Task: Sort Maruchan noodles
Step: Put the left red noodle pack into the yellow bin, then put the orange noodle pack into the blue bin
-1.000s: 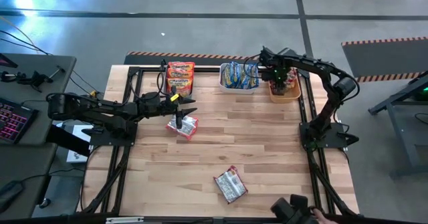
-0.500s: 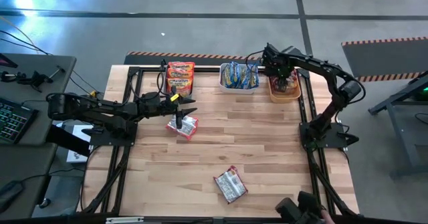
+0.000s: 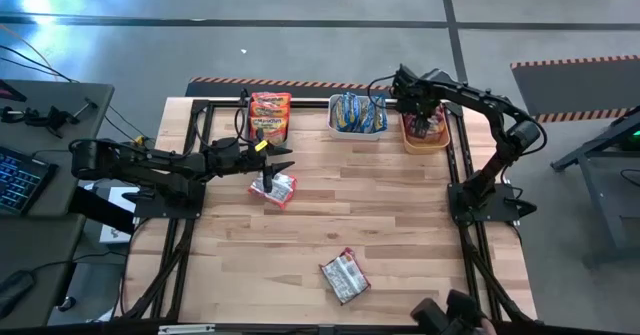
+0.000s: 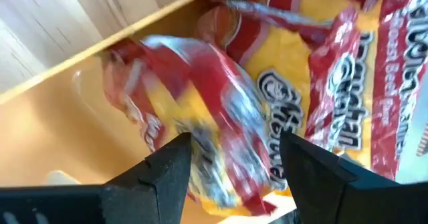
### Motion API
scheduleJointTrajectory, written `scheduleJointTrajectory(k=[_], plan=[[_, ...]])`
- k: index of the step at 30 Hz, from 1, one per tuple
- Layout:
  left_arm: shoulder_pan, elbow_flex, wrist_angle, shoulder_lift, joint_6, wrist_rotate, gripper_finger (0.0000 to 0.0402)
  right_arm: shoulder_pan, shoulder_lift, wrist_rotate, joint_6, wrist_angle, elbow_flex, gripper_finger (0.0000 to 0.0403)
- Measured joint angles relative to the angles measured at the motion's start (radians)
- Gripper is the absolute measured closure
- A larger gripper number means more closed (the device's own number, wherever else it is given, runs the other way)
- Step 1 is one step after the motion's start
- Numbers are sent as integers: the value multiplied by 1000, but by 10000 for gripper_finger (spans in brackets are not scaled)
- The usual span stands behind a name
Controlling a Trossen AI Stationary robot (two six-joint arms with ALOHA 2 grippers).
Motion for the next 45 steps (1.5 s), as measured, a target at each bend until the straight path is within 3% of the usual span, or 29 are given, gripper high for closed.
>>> scheduleJointTrajectory(k=[12, 18, 20, 23, 28, 30, 32, 38, 41, 45], plan=[[0, 0, 0, 0, 0, 0, 247, 78, -5, 153, 6, -16, 0, 196], [0, 0, -1, 0, 0, 0, 247, 149, -102, 241, 19, -11, 0, 201], [0, 0, -1, 0, 0, 0, 247, 165, -151, 213, 62, -13, 0, 211], [0, 0, -6, 0, 0, -11, 247, 176, -232, 55, 150, 40, -14, 241], [0, 2, -52, 0, 52, -65, 252, 219, -413, -159, 156, 372, -211, 331], [0, 24, -152, -16, 64, -71, 261, 247, -481, -184, 165, 531, -317, 376], [-4, 76, -326, -47, 77, -70, 275, 283, -538, -189, 190, 713, -416, 394], [-113, 256, -917, -100, 103, -85, 327, 378, -619, -196, 223, 1235, -656, 375], [-230, 292, -1092, -94, 93, -158, 337, 400, -619, -196, 222, 1380, -722, 381], [-375, 319, -1225, -51, -58, -251, 320, 410, -616, -196, 221, 1436, -772, 396]])
